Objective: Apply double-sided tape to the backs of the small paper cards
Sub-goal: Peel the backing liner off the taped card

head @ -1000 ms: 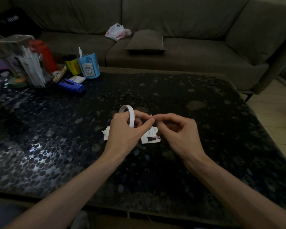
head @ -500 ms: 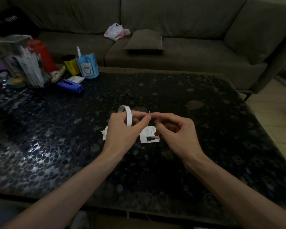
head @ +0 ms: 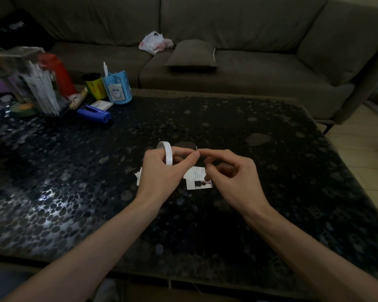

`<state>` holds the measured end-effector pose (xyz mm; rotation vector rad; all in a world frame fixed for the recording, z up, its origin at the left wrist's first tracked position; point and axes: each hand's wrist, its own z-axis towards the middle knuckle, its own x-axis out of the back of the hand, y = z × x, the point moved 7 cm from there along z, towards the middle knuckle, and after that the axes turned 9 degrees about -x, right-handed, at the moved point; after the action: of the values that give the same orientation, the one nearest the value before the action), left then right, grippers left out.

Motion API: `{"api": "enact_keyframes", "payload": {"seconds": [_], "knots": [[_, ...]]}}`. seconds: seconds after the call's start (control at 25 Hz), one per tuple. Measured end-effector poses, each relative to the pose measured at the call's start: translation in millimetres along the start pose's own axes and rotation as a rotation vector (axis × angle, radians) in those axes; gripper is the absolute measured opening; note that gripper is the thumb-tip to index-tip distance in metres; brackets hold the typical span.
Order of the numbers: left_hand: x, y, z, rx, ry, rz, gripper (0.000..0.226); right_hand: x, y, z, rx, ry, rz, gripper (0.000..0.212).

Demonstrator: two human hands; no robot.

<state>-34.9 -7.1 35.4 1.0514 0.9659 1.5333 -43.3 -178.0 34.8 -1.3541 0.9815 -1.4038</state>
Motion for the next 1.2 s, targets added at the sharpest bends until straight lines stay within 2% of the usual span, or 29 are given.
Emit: {"api": "enact_keyframes", "payload": {"seconds": [0.88,1.08,1.2], "knots": [[1.2,-0.3,-0.2,0.044,0.002,0.105,0.006,-2.3,0.7,-0.9,0.037,-0.013,-0.078,0.04],[-3.2,-0.4,-0.3,0.041,-0.027,0.088,0.005,1.5,-1.1,-0.2,0.045,0.036,-0.027,0.025],[-3.4,-1.6,-0.2,0.075,0.008,0.045,0.016,7.4,0.4,0.3,0.041,0.095,-0.004,0.018]]}}
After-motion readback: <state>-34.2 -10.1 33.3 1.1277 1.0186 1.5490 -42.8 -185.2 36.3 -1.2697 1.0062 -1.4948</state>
